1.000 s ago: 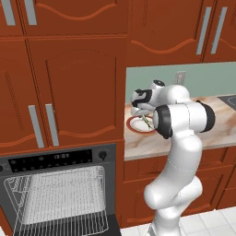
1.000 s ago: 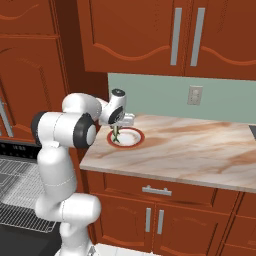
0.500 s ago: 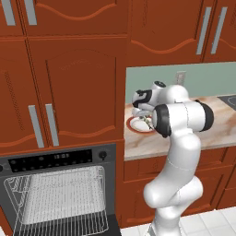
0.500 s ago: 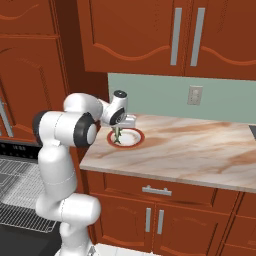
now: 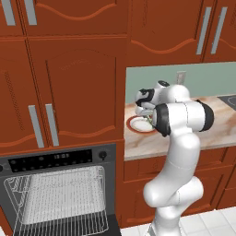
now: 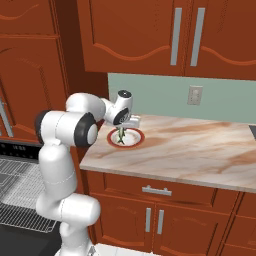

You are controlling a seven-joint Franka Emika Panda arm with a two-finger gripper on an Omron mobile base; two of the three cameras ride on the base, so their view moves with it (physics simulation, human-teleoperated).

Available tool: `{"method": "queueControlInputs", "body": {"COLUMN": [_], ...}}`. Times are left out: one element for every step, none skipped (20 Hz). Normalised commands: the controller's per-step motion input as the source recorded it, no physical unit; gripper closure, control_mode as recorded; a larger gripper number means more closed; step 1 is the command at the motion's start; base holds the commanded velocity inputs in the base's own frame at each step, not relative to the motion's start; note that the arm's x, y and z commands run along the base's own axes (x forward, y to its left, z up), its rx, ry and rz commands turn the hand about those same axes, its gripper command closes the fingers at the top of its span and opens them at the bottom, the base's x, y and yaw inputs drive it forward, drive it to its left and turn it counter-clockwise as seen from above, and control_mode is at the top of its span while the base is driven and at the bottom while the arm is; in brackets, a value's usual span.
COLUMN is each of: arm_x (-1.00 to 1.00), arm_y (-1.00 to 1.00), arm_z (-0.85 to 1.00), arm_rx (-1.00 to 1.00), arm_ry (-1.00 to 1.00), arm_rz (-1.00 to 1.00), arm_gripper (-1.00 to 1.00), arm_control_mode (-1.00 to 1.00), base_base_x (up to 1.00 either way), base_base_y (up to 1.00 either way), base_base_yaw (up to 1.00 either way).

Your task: Take the fish from the oven and place it on the plate on the counter.

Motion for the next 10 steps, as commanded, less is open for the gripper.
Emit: {"method": "queueControlInputs", "body": {"arm_x": [0.00, 0.00, 0.00, 0.00, 0.00, 0.00, 0.00, 0.00, 0.00, 0.00], "arm_y": [0.00, 0.00, 0.00, 0.00, 0.00, -0.02, -0.06, -0.10, -0.07, -0.04], "arm_z": [-0.29, -0.36, -0.39, -0.41, -0.42, -0.39, -0.33, -0.31, -0.32, -0.29], "arm_rx": [0.00, 0.00, 0.00, 0.00, 0.00, 0.00, 0.00, 0.00, 0.00, 0.00], "arm_ry": [0.00, 0.00, 0.00, 0.00, 0.00, 0.00, 0.00, 0.00, 0.00, 0.00], "arm_rz": [0.00, 0.00, 0.00, 0.00, 0.00, 0.00, 0.00, 0.00, 0.00, 0.00], "arm_gripper": [1.00, 1.00, 1.00, 1.00, 1.00, 1.00, 1.00, 1.00, 1.00, 1.00], "arm_control_mode": [-1.00, -1.00, -1.00, -1.00, -1.00, -1.00, -1.00, -1.00, -1.00, -1.00], "base_base_x": [0.00, 0.00, 0.00, 0.00, 0.00, 0.00, 0.00, 0.00, 0.00, 0.00], "base_base_y": [0.00, 0.00, 0.00, 0.00, 0.00, 0.00, 0.00, 0.00, 0.00, 0.00], "base_base_yaw": [0.00, 0.00, 0.00, 0.00, 0.00, 0.00, 0.00, 0.00, 0.00, 0.00]}}
